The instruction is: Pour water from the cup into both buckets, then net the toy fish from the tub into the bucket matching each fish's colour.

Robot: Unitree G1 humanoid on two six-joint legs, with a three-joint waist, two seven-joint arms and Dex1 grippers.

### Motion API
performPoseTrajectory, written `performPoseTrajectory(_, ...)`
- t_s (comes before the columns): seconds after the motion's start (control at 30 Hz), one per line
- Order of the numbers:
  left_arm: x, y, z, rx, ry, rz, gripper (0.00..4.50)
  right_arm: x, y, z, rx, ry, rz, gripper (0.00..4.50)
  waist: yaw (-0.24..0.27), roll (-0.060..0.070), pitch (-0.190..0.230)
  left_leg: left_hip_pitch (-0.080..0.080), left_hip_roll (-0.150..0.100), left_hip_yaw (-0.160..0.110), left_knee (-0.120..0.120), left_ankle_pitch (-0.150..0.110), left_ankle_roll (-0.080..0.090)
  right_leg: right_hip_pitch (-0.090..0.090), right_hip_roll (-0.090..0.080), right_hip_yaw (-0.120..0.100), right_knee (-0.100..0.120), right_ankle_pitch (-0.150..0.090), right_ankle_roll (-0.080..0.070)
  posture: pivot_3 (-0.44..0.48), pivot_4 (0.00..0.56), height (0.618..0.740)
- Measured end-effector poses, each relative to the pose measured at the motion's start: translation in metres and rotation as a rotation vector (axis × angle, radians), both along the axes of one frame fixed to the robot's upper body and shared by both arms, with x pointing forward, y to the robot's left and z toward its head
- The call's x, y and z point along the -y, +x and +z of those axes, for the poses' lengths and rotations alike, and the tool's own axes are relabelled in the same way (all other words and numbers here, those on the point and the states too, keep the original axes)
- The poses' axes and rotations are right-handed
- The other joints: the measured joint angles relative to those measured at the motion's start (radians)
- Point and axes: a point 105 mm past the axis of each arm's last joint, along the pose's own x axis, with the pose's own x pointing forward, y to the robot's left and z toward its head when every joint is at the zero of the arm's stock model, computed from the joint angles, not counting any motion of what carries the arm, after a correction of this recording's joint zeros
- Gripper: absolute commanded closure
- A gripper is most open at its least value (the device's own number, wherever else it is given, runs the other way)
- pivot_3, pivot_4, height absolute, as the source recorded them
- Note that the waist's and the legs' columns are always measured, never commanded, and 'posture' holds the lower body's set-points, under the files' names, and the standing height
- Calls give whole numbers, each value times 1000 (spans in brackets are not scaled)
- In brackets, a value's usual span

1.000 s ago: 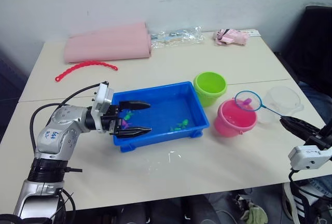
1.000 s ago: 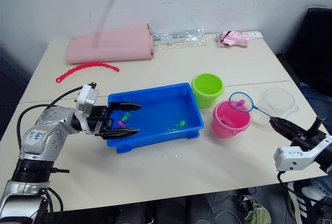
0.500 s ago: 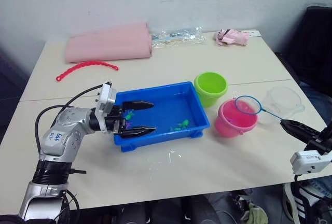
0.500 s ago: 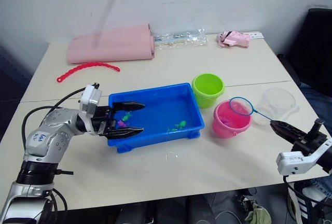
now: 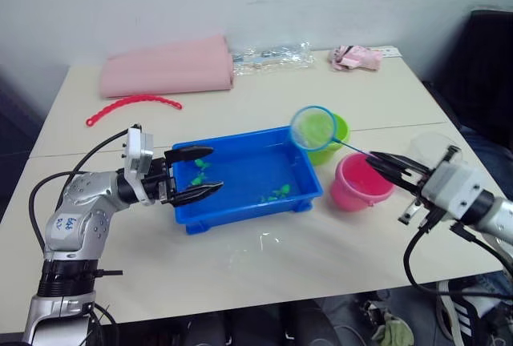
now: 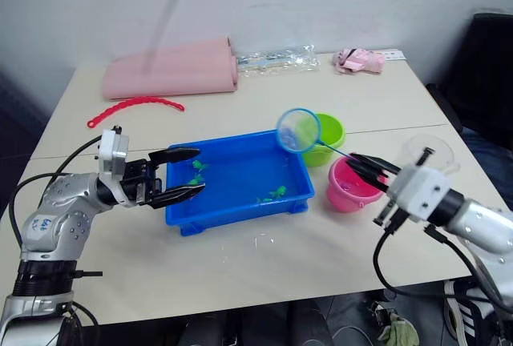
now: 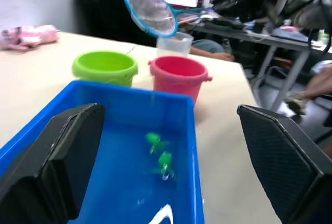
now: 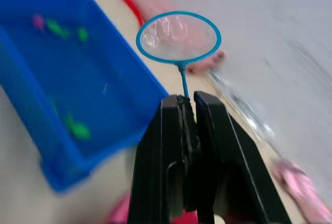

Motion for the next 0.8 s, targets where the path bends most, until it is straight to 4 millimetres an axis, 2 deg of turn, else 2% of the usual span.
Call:
performPoseTrajectory(0.1,-20,-10,-8,-33,41,74,30,-28,16,-6,-103,-51,91,4500,-7,-2,1,-1,2,2,0,-1,0,-2,-3,-1,-1,0,-1,0,150,740)
performPoseTrajectory(0.13,-31,-18,-7,-42,59,111,30,-41,28,-11,-148,-94,118,4500,-7,-3,2,-1,1,1,-1,-1,0,-2,-3,-2,-1,0,-1,0,150,740)
performPoseTrajectory(0.17,-33,-19,-7,-44,66,116,30,-43,30,-13,-157,-103,117,4500,-7,-3,2,-2,2,1,-1,-1,0,-2,-3,-2,-1,0,-1,0,150,740)
performPoseTrajectory(0.3,-65,-36,-4,-71,152,209,30,-63,49,-37,-274,-243,150,4500,-2,-3,2,-4,1,1,-1,-2,0,-4,-4,-4,-3,0,-2,0,150,740)
performPoseTrajectory(0.53,-95,-47,14,-53,252,286,30,-89,54,-76,-436,-374,222,4500,-7,-3,2,-5,0,2,-1,-2,1,-5,-5,-4,-2,0,-2,0,150,740)
performPoseTrajectory(0.63,-104,-51,15,-71,263,301,30,-104,57,-82,-452,-361,237,4500,-11,-3,2,-5,1,2,-2,-2,-1,-6,-4,-4,-2,0,-2,0,150,740)
performPoseTrajectory(0.8,-106,-54,11,-97,263,304,30,-125,56,-88,-467,-341,255,4500,-21,-3,2,-5,1,2,-2,-3,-2,-6,-3,-4,-2,0,-2,0,150,740)
